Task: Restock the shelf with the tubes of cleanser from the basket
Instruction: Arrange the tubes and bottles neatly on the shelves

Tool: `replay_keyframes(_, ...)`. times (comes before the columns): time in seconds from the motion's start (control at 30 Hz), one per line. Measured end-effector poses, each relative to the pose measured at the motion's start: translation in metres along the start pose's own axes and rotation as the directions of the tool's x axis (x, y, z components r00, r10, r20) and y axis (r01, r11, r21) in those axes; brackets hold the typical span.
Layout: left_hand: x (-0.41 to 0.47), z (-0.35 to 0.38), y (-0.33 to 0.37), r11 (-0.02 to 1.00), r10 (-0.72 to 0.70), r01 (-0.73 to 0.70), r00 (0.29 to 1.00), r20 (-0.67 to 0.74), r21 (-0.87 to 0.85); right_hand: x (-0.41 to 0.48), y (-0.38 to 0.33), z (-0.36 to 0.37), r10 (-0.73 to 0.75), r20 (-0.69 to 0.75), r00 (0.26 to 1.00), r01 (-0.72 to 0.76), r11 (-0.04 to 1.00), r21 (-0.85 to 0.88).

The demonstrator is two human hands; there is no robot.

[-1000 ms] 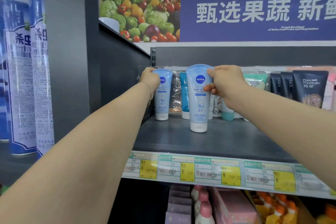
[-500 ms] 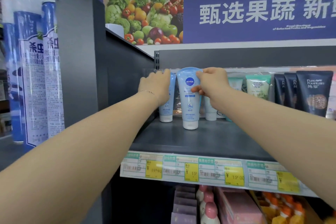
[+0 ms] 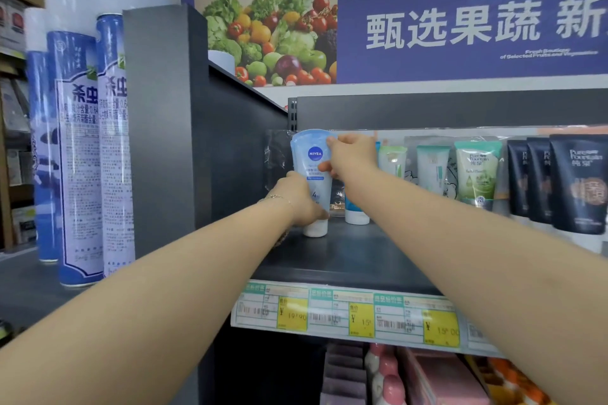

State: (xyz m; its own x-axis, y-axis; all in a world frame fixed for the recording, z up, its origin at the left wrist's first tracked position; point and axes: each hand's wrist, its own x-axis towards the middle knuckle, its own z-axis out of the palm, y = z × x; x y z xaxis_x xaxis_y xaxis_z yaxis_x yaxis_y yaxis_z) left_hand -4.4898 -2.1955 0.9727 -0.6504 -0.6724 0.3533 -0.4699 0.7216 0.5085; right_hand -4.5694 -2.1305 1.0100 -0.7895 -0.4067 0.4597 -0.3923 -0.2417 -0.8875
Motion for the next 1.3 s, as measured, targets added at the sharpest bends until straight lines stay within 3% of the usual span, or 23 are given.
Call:
replay_keyframes(0.3,0.009,0.012,0.0,0.99,-0.054,0.055,0.998,0.011,-0.131,-0.003,0.01,-0.003,0.027,0.146,0.989,0.006,0.975,-0.221)
replay_keyframes(0.5,0.008,0.015,-0.001,0.986,-0.064,0.061,0.998,-0.01,-0.158,-0.006,0.02,-0.003,0.054,0.19,0.98,0.043,0.881,-0.471)
replay_keyframes(0.7,0.009,0.015,0.002,0.984,-0.075,0.07,0.997,-0.024,-0.161,-0.003,0.024,-0.004,0.055,0.198,0.979,0.061,0.842,-0.536)
replay_keyframes(0.9,0.004,0.014,0.001,0.992,-0.085,0.08,0.995,-0.049,-0.093,-0.007,0.031,-0.01,0.137,0.288,0.948,0.1,0.73,-0.676)
replay_keyframes(0.97,-0.001,0.01,0.002,0.996,-0.09,0.088,0.993,-0.077,-0.029,-0.013,0.029,-0.018,0.107,0.321,0.941,0.185,0.632,-0.753)
replay_keyframes(1.03,-0.006,0.006,0.004,0.995,-0.062,0.068,0.994,-0.093,0.069,-0.02,0.024,-0.029,0.022,0.356,0.934,0.306,0.463,-0.832)
replay_keyframes(1.13,-0.015,0.001,0.01,0.959,0.074,-0.048,0.994,-0.086,0.278,-0.036,0.012,-0.045,-0.061,0.42,0.905,0.423,0.231,-0.876)
replay_keyframes(1.3,-0.041,-0.008,0.024,0.857,0.291,-0.226,0.954,-0.073,0.463,-0.053,-0.005,-0.076,-0.131,0.441,0.888,0.451,0.064,-0.89)
